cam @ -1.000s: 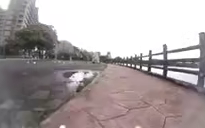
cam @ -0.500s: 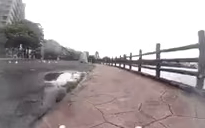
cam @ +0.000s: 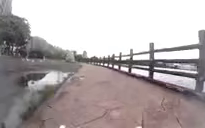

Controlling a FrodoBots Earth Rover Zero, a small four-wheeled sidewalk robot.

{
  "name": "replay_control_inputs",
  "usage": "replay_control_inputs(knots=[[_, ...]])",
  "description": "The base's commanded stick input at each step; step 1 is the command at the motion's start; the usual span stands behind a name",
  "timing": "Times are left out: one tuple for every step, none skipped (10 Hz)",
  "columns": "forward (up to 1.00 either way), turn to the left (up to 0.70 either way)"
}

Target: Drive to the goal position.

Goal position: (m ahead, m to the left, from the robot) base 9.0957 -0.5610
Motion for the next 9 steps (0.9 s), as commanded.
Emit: replay_control_inputs(knots=[[1.00,0.10],[1.00,0.10],[1.00,0.10],[1.00,0.10],[1.00,0.10],[1.00,0.10],[1.00,0.10],[1.00,0.10],[1.00,0.10]])
